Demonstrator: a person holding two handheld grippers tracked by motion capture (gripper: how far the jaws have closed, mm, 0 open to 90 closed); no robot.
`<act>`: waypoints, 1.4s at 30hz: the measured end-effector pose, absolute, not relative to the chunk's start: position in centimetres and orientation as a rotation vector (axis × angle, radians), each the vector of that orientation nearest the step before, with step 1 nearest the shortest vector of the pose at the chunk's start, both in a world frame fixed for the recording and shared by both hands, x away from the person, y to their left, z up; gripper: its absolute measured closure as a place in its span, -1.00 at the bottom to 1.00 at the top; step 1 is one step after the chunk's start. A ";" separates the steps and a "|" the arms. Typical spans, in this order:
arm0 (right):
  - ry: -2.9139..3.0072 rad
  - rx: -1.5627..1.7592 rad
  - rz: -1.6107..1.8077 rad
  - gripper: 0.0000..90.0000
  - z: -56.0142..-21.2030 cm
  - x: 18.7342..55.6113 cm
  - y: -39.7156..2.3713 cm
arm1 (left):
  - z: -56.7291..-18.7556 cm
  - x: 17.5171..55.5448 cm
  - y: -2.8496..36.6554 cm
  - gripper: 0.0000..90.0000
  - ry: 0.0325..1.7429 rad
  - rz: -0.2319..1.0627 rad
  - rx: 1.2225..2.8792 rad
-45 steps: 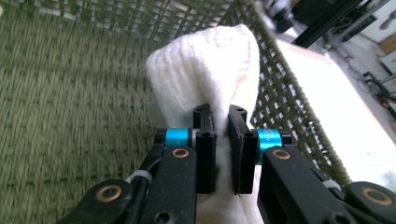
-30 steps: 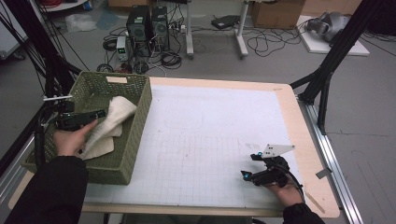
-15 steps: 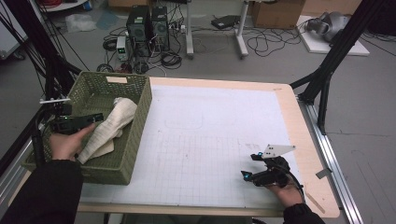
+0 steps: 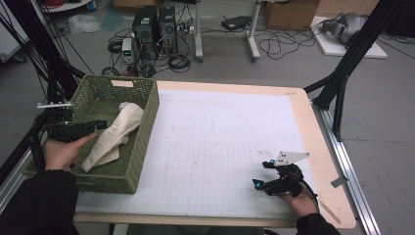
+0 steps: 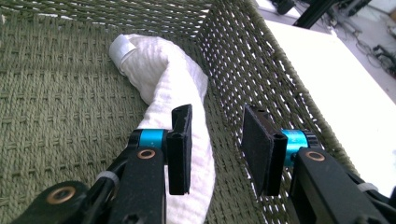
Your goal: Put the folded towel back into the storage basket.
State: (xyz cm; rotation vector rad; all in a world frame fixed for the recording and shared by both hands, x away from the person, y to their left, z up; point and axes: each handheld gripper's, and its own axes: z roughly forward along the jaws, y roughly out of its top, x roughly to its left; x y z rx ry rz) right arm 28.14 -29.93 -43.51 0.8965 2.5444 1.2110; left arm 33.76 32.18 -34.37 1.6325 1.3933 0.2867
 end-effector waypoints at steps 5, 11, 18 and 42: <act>2.545 0.899 1.211 -0.57 -43.5 28.1 -29.9 | -34.1 33.6 32.2 0.41 1.365 0.294 1.688; 2.543 0.900 1.212 -0.57 -43.5 28.1 -29.9 | -33.9 33.3 32.1 0.43 1.299 0.285 1.762; 2.543 0.902 1.209 -0.57 -43.5 28.2 -29.9 | -33.8 33.1 31.6 0.42 1.210 0.279 1.921; 2.541 0.894 1.215 -0.57 -43.5 28.2 -29.9 | -35.0 33.6 30.9 0.36 1.182 0.287 2.149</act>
